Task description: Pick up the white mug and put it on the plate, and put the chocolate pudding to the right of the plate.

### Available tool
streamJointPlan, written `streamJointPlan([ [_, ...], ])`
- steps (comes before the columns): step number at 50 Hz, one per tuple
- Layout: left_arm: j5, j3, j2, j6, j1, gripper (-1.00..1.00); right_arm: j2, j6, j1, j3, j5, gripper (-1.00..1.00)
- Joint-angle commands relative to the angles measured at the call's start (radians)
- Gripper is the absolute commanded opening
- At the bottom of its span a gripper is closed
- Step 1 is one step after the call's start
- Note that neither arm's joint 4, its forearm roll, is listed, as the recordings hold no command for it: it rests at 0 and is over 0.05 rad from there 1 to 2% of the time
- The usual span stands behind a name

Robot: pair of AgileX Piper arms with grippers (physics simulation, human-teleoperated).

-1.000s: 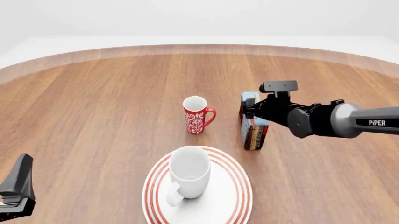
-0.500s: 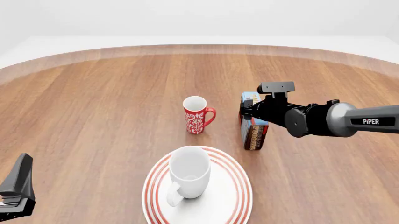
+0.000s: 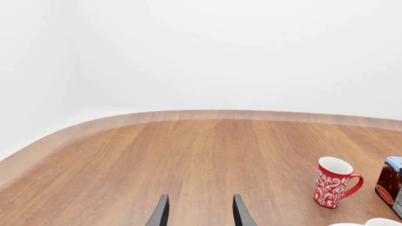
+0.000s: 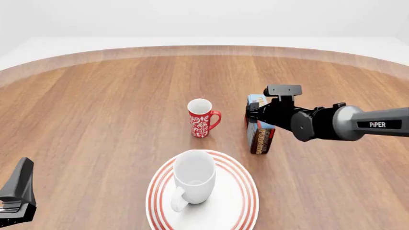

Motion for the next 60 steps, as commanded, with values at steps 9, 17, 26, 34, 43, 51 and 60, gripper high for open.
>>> streamJointPlan([
  [9,0.0,0.0,0.0,0.0,0.0,1.0,0.035,-0.027,-0.02,0.022,-0.006,1.0],
  [17,0.0,0.0,0.0,0.0,0.0,1.0,0.04,-0.029,-0.02,0.027,-0.011,-1.0],
  [26,0.0,0.0,0.0,0.0,0.0,1.0,0.03,-0.023,-0.019,0.033,-0.018,-1.0],
  [34,0.0,0.0,0.0,0.0,0.0,1.0,0.021,-0.021,-0.018,0.038,-0.021,-1.0],
  [43,0.0,0.0,0.0,0.0,0.0,1.0,-0.018,-0.009,-0.02,0.044,-0.013,-1.0],
  [51,0.0,0.0,0.0,0.0,0.0,1.0,-0.069,-0.001,-0.024,0.058,-0.002,-1.0],
  [60,0.0,0.0,0.0,0.0,0.0,1.0,-0.142,0.019,-0.02,0.075,0.016,-1.0],
])
